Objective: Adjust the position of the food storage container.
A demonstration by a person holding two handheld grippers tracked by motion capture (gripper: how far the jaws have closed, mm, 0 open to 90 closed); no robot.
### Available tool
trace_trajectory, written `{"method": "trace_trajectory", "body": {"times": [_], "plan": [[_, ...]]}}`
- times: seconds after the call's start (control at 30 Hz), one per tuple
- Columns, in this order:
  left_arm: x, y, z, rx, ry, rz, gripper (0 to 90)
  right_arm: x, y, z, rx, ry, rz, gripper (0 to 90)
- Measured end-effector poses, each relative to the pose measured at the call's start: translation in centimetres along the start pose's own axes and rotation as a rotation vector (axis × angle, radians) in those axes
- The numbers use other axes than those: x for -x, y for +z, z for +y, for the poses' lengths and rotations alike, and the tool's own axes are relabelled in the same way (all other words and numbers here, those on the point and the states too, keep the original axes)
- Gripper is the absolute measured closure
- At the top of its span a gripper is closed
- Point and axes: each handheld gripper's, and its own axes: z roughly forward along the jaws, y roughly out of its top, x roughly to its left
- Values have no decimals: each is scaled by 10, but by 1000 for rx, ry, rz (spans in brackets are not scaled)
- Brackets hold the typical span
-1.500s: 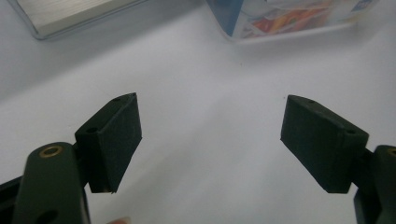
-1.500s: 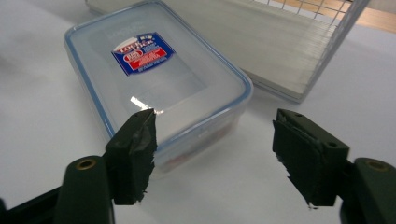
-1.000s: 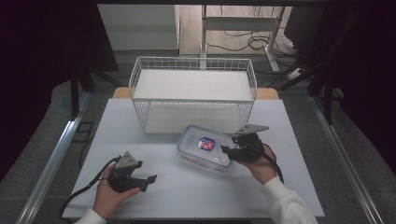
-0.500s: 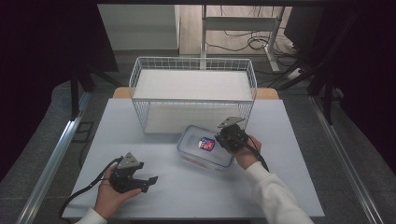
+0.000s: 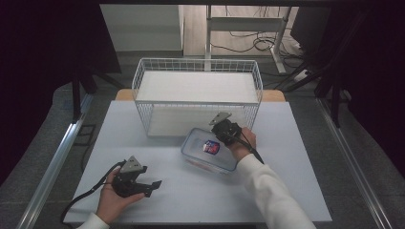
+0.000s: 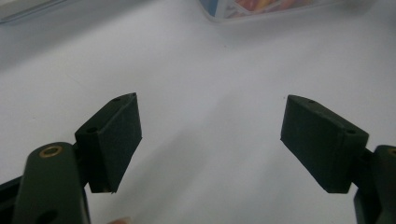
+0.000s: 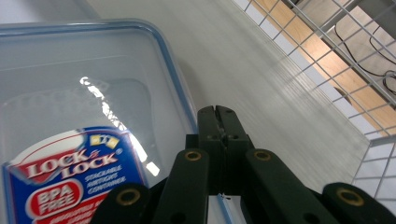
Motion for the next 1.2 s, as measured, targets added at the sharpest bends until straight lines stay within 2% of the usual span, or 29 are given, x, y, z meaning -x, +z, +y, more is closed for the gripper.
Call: {"method": "trace_trajectory", "body": {"times": [0.07, 0.17, 0.2, 0.3, 0.5, 0.7, 0.77, 0.9, 1.03, 1.2], "plan": [[0, 0, 0, 1, 0, 0, 197, 1, 2, 1, 1, -19, -1, 894], [0, 0, 0, 0, 1, -1, 197, 4, 7, 1, -29, -62, -16, 895], [0, 0, 0, 0, 1, -1, 197, 4, 7, 1, -29, -62, -16, 895], [0, 0, 0, -1, 1, -2, 197, 8, 13, -2, -72, -89, -9, 895], [0, 1, 0, -3, -1, -3, 198, 7, 13, -1, -80, -89, 5, 896], [0, 1, 0, -2, -2, -4, 199, 5, 10, 0, -83, -122, 32, 897], [0, 1, 0, 1, -3, 0, 200, 3, 9, 0, -89, -120, 41, 897], [0, 0, 0, 6, -5, 5, 201, -5, 6, 2, -88, -151, 60, 897], [-1, 0, 1, 6, -5, 5, 201, -13, 5, 6, -86, -167, 105, 898], [-2, -2, 1, 15, -3, 10, 201, -21, 4, 10, -88, -185, 135, 898]]}}
